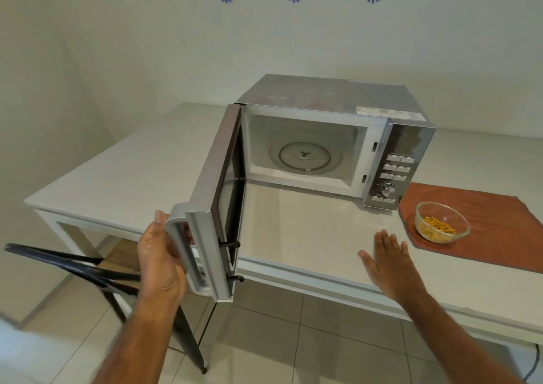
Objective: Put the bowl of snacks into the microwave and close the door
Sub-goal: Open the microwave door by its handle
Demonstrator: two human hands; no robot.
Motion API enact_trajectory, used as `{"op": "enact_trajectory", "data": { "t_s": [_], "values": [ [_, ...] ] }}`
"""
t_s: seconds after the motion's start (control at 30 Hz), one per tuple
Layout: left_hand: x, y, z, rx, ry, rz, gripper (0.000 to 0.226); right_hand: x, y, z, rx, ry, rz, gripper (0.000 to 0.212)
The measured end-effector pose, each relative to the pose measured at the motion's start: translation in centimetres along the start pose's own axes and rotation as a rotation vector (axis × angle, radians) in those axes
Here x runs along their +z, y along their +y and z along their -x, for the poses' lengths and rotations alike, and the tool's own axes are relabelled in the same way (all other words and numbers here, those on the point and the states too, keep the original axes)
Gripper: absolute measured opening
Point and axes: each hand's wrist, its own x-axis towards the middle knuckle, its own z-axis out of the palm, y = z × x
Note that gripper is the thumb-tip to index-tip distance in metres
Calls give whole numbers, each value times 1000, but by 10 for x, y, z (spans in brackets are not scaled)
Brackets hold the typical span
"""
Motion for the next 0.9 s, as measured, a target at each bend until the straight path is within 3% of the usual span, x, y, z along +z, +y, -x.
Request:
{"op": "enact_trajectory", "data": {
  "t_s": [0.1, 0.2, 0.27, 0.47, 0.57, 0.73, 0.83, 0.9],
  "values": [
    [-12, 8, -5, 33, 74, -22, 55, 1, 1, -1, 7, -3, 5, 97],
    [-16, 16, -7, 61, 161, -17, 42, 3, 2, -2, 7, -10, 1, 98],
    [-21, 22, -10, 57, 176, -36, 53, 3, 1, -2, 11, -11, -5, 98],
    [-38, 34, -23, 80, 237, -20, 42, 3, 2, -2, 5, -14, -11, 96],
    [-44, 43, -33, 227, 162, -70, 53, 1, 0, 0, 15, -12, -25, 97],
    [-47, 76, -55, 404, 62, -376, 41, -3, -5, 1, 24, -16, -30, 97],
    [-18, 109, -59, 481, -25, -634, 49, -4, -5, 2, 36, -10, -44, 98],
    [16, 130, -45, 519, -93, -726, 40, -3, -7, 2, 34, -4, -42, 100]
  ]
}}
